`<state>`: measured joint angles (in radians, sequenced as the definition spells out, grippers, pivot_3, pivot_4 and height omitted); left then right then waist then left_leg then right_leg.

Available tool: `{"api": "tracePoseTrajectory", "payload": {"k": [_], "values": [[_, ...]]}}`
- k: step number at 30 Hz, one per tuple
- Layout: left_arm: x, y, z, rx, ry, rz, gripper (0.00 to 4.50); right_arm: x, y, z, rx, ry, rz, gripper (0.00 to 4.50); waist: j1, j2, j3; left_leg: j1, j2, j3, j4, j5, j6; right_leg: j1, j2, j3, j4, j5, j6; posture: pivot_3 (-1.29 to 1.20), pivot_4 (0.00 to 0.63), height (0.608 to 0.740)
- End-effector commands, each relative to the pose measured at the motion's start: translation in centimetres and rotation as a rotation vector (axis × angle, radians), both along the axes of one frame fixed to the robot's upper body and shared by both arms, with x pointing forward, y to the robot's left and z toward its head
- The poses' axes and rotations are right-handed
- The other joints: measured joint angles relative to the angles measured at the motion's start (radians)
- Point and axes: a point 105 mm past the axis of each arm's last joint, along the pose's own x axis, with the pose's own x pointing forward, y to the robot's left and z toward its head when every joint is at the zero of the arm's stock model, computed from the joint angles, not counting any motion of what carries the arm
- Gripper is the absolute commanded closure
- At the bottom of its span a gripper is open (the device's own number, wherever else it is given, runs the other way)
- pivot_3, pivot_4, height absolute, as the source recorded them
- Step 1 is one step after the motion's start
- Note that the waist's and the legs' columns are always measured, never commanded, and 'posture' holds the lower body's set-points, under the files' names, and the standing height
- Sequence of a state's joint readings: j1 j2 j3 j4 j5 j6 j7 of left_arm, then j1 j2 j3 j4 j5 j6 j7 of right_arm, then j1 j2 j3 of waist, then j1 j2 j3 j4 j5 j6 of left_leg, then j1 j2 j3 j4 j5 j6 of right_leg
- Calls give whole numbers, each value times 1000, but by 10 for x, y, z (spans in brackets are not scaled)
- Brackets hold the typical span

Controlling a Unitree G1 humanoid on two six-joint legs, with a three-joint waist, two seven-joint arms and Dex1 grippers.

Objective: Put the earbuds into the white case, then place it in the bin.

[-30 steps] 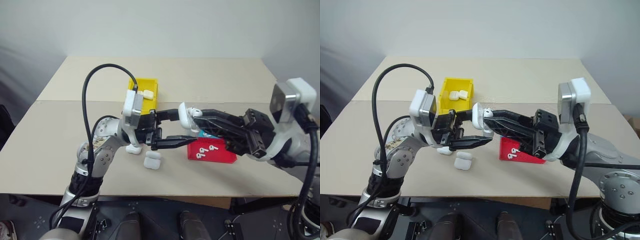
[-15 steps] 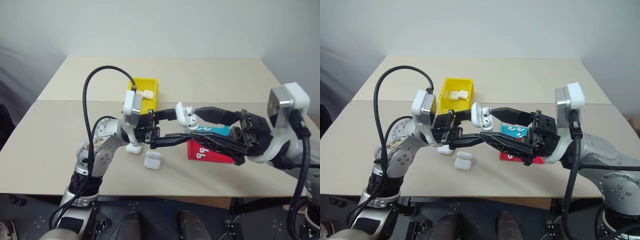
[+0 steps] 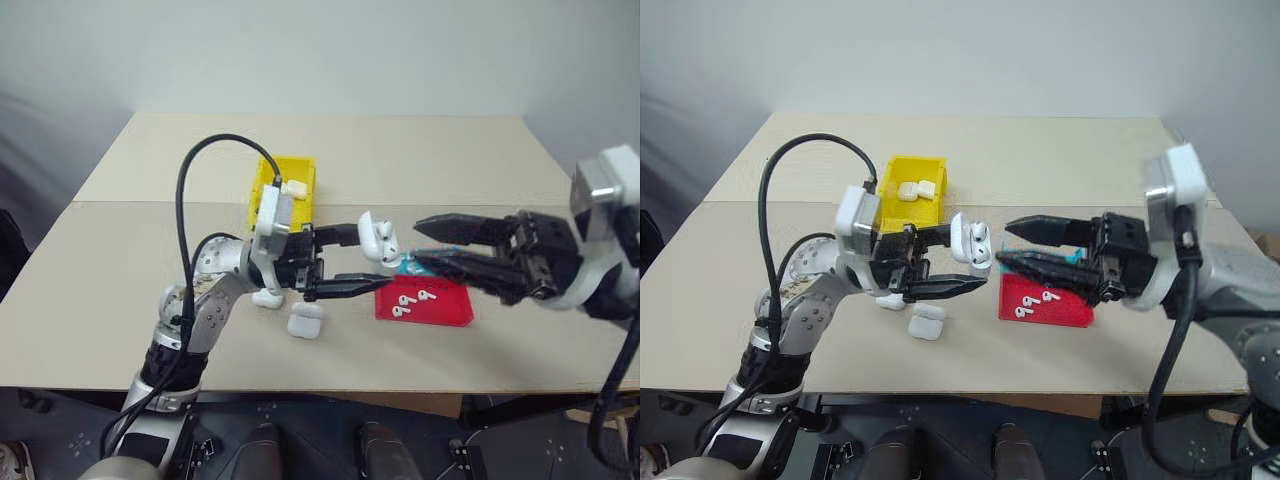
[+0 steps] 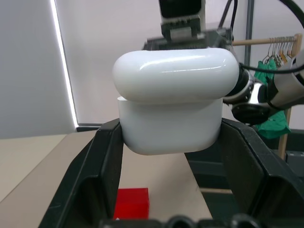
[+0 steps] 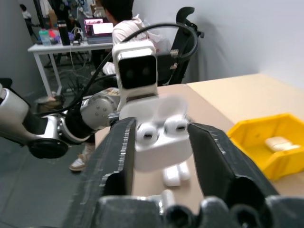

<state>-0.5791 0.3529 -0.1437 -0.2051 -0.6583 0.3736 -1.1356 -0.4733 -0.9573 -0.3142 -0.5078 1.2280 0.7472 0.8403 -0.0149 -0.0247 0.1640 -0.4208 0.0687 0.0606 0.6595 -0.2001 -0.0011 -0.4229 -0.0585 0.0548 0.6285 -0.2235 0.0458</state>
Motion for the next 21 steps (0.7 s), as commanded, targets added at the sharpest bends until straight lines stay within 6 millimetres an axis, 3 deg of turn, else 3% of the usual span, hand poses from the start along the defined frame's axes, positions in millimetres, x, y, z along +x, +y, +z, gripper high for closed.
{"api": "tracePoseTrajectory", "payload": {"k": [1,3,4,8,13,21], "values": [[-1,-5,1,20,-58,-8,1760,6,6,15,-79,-75,39,3776,-1,0,0,0,0,0,0,0,0,-1,0,0,0,0,0,0,150,740],[1,-7,-2,32,-59,-6,1760,13,13,18,-149,-89,53,4432,-3,0,0,0,0,0,0,0,0,-1,0,0,0,0,0,0,150,740],[3,-8,-4,39,-58,-3,1760,18,19,19,-200,-99,55,4471,-2,0,0,-1,0,1,0,0,0,-2,0,1,1,0,0,0,150,740],[9,-12,-9,58,-57,11,1760,29,33,18,-333,-154,68,4471,0,1,0,-1,0,0,0,0,0,-3,0,0,1,1,-2,0,150,740],[10,-16,-11,64,-72,23,1760,21,56,9,-545,-231,187,4471,3,1,0,-5,0,1,0,0,0,-6,-1,0,0,4,-5,0,150,740],[11,-12,-10,60,-93,56,1760,18,54,-8,-672,-274,223,4471,3,1,0,-4,0,1,0,-1,1,-6,-1,-1,1,4,-6,0,150,740]]}}
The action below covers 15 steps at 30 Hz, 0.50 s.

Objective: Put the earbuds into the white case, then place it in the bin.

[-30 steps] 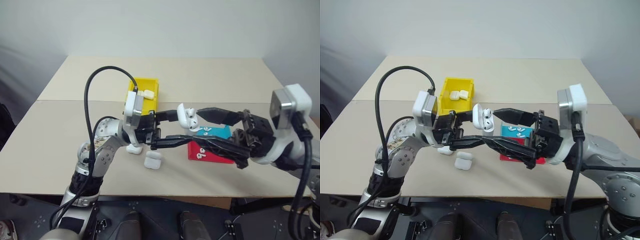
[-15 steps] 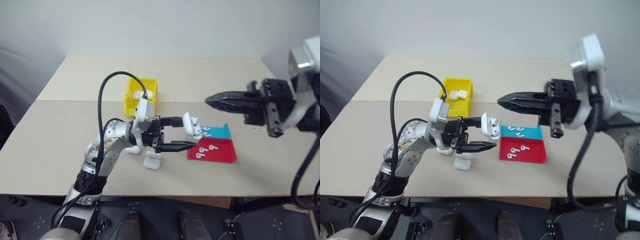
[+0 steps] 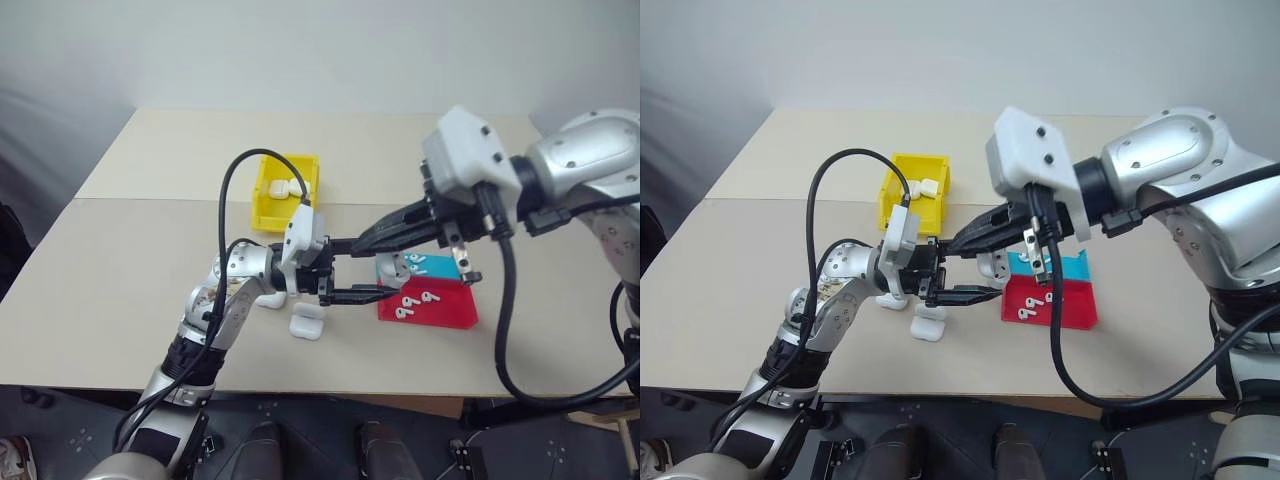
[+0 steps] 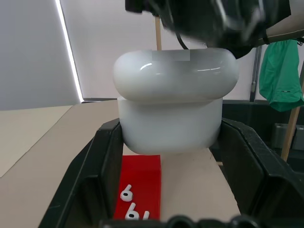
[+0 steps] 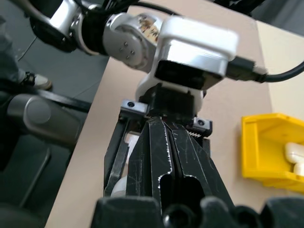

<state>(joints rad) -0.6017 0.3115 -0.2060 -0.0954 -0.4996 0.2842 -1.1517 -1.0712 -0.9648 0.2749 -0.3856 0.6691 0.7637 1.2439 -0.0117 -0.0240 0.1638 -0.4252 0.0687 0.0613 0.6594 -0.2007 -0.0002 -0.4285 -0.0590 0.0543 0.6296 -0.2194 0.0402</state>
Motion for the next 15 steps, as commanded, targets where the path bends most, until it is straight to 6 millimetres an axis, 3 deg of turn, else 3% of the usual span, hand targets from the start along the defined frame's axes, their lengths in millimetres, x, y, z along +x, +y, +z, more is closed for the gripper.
{"api": "tracePoseTrajectory", "payload": {"k": [1,8,12,15], "values": [[-3,2,12,-31,-59,8,1760,-3,-6,0,-42,-73,17,4471,0,0,0,0,0,0,0,0,0,0,0,0,0,0,0,0,150,740],[-4,8,18,-54,-76,37,1760,-1,-26,0,-46,-96,-41,4471,0,0,0,1,0,0,0,0,0,1,0,0,0,0,0,0,150,740],[-4,10,22,-73,-81,57,1760,1,-31,6,38,-80,-91,4471,-1,0,0,1,0,0,0,0,0,1,0,0,0,0,0,0,150,740],[0,15,24,-85,-89,118,1760,4,-35,18,195,-68,-159,4471,-2,0,0,2,0,0,0,0,0,2,0,0,0,0,0,0,150,740]]}}
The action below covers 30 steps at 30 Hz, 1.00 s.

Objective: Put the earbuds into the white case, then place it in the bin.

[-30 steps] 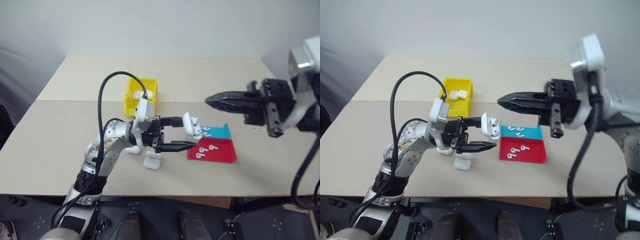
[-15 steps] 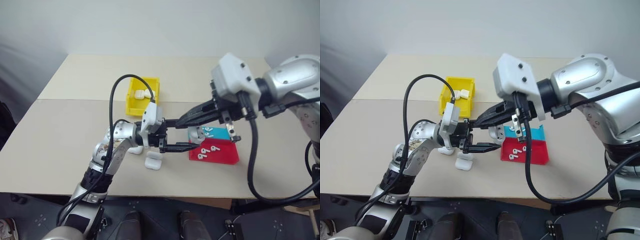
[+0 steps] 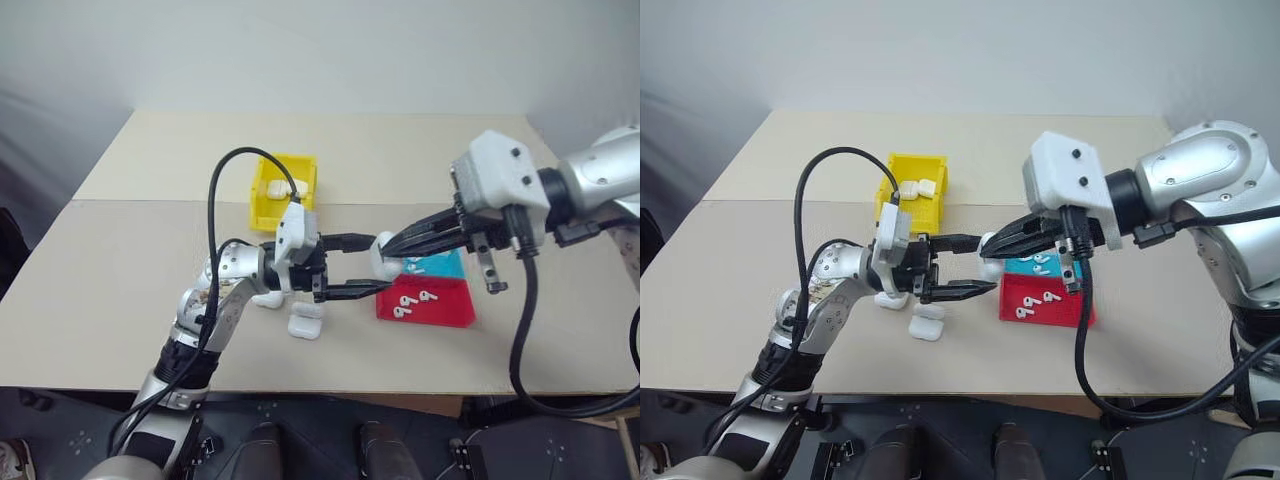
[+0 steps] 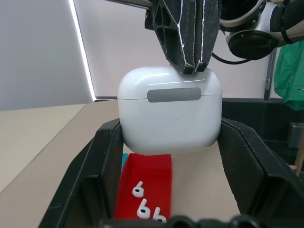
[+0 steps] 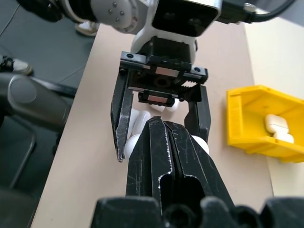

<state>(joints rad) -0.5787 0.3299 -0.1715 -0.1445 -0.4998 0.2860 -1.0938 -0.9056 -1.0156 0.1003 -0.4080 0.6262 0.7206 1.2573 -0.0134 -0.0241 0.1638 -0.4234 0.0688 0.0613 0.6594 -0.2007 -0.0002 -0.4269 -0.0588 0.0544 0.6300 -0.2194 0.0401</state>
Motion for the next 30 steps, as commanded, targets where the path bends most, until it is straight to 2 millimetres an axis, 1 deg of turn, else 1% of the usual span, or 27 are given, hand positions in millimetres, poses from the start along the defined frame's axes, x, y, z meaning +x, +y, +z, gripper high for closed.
{"api": "tracePoseTrajectory", "payload": {"k": [1,2,4,5,7,9,11,14,16,18,22,26,28,30], "values": [[0,8,19,-68,-68,78,1760,1,-6,21,199,-26,-80,4471,0,0,0,0,0,0,0,0,0,0,0,0,0,0,0,0,150,740],[4,11,21,-81,-66,120,1760,3,-9,23,253,-29,-113,4471,0,0,0,0,0,0,0,0,0,1,0,0,0,0,0,0,150,740],[17,19,27,-114,-51,258,1760,10,-18,16,335,-34,-224,4471,2,0,0,0,0,-1,0,0,0,1,0,0,0,0,0,0,150,740],[25,24,29,-132,-39,343,1760,13,-21,10,363,-31,-281,4471,2,0,0,0,0,-1,0,0,0,2,0,-1,0,0,0,0,150,740],[51,36,33,-155,-17,574,1760,17,-24,-6,435,-6,-384,4471,6,0,0,0,0,-2,0,0,0,3,0,-2,-1,0,0,0,150,740],[74,50,36,-176,-1,783,1760,16,-21,-17,501,24,-443,4471,7,0,0,0,-1,-2,1,0,0,3,0,-1,0,1,1,0,150,740],[96,65,39,-189,20,978,1760,14,-15,-22,557,48,-471,4471,8,0,0,0,-1,-2,1,0,0,3,0,-1,0,1,2,0,150,740],[126,82,38,-186,54,1203,1760,12,-6,-23,605,66,-477,4471,4,0,0,1,-1,-2,1,0,0,3,0,-1,0,-1,5,0,150,740],[148,91,32,-153,90,1331,1760,13,-1,-23,614,63,-481,4471,3,0,0,1,-1,-2,1,0,0,3,0,-1,0,-1,5,0,150,740],[165,94,27,-144,140,1393,1760,14,1,-21,622,63,-484,4471,3,0,0,1,-1,-2,1,0,0,3,0,-2,-1,-1,5,0,150,740],[191,87,17,-126,179,1425,1760,17,4,-21,614,53,-485,4471,3,-1,0,-1,-1,-2,0,0,0,2,0,-2,-2,0,4,0,150,740],[201,79,3,-58,207,1402,1760,16,6,-20,610,47,-476,4471,5,-1,0,-3,-2,-2,-1,0,0,2,-1,-3,-5,1,2,0,150,740],[203,77,-3,-28,207,1387,1038,15,7,-20,610,45,-474,4500,3,-1,0,-3,-2,-2,-1,0,0,2,-1,-3,-5,1,2,0,150,740],[204,77,-6,-24,212,1388,447,15,7,-21,609,45,-473,4500,3,-1,0,-3,-2,-2,-2,0,0,1,-1,-3,-5,1,2,0,150,740]]}}
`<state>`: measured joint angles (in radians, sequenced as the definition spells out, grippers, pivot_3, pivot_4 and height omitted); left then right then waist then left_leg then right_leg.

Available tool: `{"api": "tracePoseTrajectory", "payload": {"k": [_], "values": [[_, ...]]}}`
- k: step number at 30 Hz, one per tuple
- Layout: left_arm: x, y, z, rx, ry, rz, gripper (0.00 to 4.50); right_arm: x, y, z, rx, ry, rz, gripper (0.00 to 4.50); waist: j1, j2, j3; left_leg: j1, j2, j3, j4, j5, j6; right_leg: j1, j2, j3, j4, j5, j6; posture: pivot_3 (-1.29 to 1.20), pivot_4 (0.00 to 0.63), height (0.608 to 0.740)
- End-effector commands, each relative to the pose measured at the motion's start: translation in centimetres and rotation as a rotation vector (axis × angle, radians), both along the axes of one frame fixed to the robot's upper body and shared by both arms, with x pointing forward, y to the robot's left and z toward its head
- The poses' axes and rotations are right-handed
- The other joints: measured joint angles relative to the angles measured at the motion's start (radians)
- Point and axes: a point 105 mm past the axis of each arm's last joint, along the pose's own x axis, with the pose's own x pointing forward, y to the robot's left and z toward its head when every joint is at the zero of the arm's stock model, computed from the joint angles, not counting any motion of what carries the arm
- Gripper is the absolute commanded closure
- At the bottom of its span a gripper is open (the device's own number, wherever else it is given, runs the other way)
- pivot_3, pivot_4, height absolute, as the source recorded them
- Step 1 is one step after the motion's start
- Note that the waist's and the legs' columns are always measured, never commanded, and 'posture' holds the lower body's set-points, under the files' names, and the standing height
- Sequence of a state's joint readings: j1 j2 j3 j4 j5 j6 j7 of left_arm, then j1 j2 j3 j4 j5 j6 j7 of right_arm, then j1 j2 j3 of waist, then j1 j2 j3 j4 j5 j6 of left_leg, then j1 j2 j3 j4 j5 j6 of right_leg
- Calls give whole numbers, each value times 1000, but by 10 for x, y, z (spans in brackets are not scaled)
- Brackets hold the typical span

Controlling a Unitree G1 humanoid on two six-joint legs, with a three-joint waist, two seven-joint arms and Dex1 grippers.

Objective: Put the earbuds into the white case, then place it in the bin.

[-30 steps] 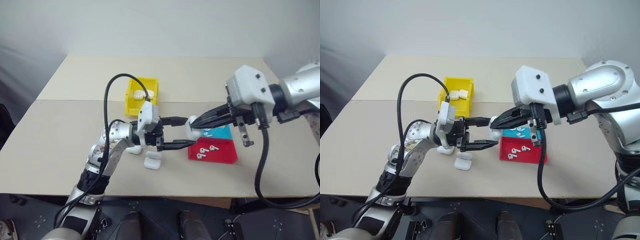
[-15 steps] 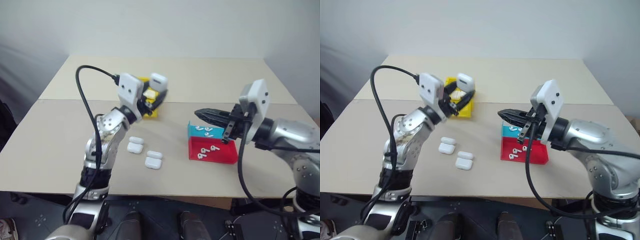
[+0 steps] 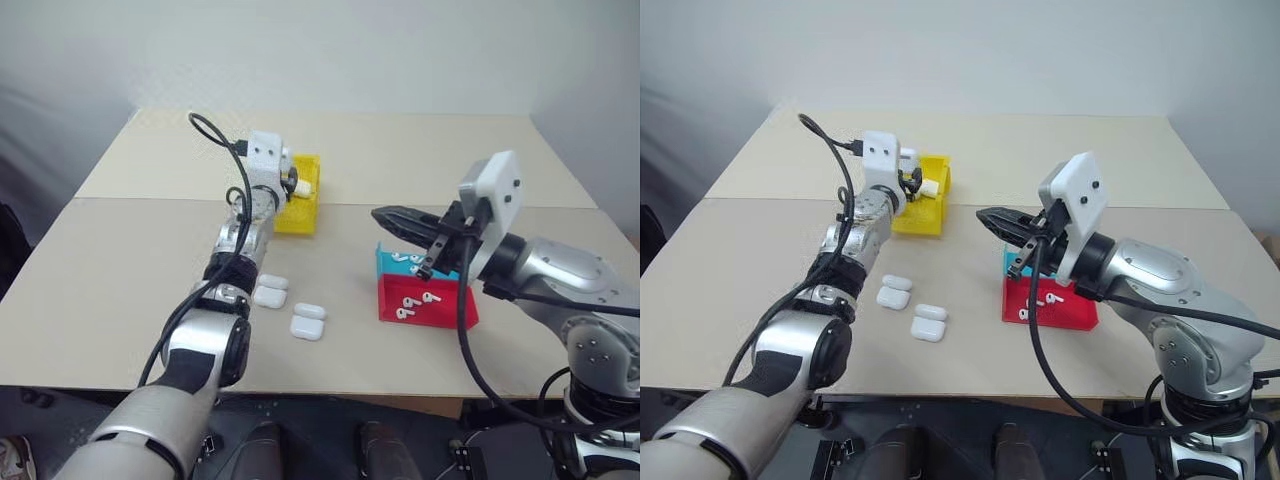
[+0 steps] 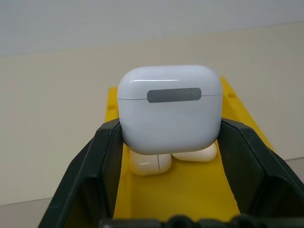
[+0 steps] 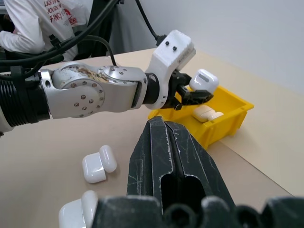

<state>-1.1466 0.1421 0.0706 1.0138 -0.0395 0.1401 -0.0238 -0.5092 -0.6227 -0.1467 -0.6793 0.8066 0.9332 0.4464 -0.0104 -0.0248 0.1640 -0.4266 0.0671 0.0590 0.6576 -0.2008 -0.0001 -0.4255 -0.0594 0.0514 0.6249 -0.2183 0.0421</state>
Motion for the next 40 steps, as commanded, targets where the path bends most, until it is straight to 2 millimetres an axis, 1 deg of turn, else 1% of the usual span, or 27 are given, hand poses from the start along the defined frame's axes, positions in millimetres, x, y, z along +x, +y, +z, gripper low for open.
{"api": "tracePoseTrajectory", "payload": {"k": [1,2,6,8,12,14,16,19,22,24,26,29,32,40], "values": [[2,-5,18,3,-65,-20,133,-6,2,10,-3,-59,5,4500,-1,0,0,0,0,0,0,0,0,0,0,0,0,0,0,0,150,740],[2,-5,19,-3,-74,-26,23,-6,2,10,-4,-59,5,4500,-1,0,0,0,0,0,0,0,0,0,0,0,1,0,0,0,150,740],[-1,-4,29,-31,-134,-73,23,-7,-1,9,0,-56,1,4500,-1,0,0,1,0,0,1,0,0,0,0,0,2,0,0,0,150,740],[-5,-2,36,-49,-180,-132,23,-6,-2,8,-1,-53,-1,4500,-1,0,0,1,0,0,1,0,0,0,0,0,2,0,0,0,150,740],[-27,8,47,-86,-253,-300,23,-3,-4,4,-8,-63,-23,4500,-9,0,0,1,1,0,0,0,0,0,0,0,2,0,-1,0,150,740],[-41,12,49,-51,-278,-366,23,-2,-5,0,-11,-65,-25,4500,-9,0,0,1,1,0,0,0,0,0,0,0,3,0,-1,0,150,740],[-64,16,50,-21,-299,-477,23,-1,-6,-4,-18,-64,-19,4500,-10,0,0,2,1,0,0,0,0,0,0,0,4,0,-1,0,150,740],[-114,17,53,-59,-306,-719,23,0,-9,-12,-45,-58,1,4500,-10,0,0,2,1,0,0,0,0,0,0,1,4,0,-1,0,150,740],[-161,21,51,-50,-282,-900,23,0,-14,-19,-67,-45,29,4500,-4,0,0,3,1,1,1,0,0,1,0,1,5,0,-1,0,150,740],[-184,26,47,-11,-246,-976,23,1,-18,-23,-90,-34,46,4500,-6,0,0,3,2,1,1,0,0,1,0,0,5,0,-1,0,150,740],[-200,30,43,22,-205,-1024,23,1,-21,-27,-116,-23,63,4500,-5,0,0,5,2,1,1,0,0,2,0,1,4,-1,-1,0,150,740],[-217,35,39,57,-155,-1079,23,0,-24,-31,-144,-6,98,4500,-3,0,0,6,2,1,2,0,0,2,0,0,5,-4,1,0,150,740],[-230,38,37,79,-124,-1121,23,-2,-26,-34,-167,3,130,4500,-4,0,0,6,2,1,2,0,0,2,0,0,5,-6,-2,0,150,740],[-239,40,41,91,-108,-1145,23,-12,-30,-39,-216,20,186,4500,-2,0,0,5,2,2,1,0,0,2,0,1,5,-5,0,0,150,740]]}}
